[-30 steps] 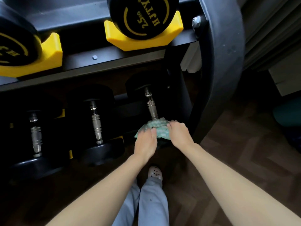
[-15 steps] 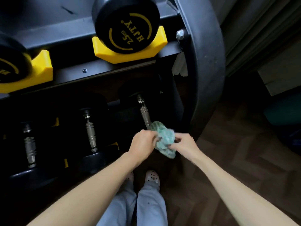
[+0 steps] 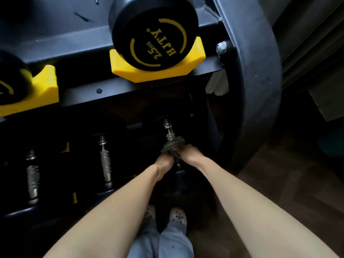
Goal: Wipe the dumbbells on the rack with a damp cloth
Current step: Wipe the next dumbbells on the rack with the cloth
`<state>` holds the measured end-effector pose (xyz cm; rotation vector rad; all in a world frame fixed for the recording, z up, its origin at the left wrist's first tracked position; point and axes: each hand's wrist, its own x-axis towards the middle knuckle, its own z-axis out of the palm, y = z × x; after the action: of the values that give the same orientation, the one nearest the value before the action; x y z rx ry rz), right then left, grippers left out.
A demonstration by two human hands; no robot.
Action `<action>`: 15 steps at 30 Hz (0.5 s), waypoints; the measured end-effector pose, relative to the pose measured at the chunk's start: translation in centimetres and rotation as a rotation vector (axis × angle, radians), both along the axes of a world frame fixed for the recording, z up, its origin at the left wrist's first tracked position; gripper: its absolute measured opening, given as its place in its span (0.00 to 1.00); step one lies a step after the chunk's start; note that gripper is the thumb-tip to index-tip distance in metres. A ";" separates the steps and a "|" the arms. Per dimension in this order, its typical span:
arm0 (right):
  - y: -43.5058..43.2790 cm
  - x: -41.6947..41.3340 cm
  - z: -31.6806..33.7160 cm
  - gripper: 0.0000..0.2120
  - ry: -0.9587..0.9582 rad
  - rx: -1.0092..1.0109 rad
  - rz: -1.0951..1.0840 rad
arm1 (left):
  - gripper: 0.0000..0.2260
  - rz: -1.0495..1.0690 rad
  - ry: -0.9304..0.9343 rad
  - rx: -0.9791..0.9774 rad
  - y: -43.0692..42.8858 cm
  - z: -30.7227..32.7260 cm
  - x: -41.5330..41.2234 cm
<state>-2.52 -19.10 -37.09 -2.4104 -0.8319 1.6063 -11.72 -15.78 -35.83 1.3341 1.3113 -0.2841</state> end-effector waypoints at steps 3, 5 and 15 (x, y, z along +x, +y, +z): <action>-0.6 0.5 -0.2 0.19 -0.086 -0.016 0.135 | 0.18 -0.278 0.015 0.035 0.7 0.4 -0.8; -0.9 1.0 0.1 0.17 -0.110 -0.043 0.217 | 0.18 -0.495 0.092 0.075 1.1 1.1 -1.0; -4.7 0.3 5.0 0.15 -0.165 0.198 0.192 | 0.15 -0.805 0.144 0.311 -0.5 4.8 -3.5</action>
<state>-2.21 -23.79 -32.14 -2.4067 -1.2223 1.3198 -15.18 -16.33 -30.99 2.1087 0.8913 -0.7576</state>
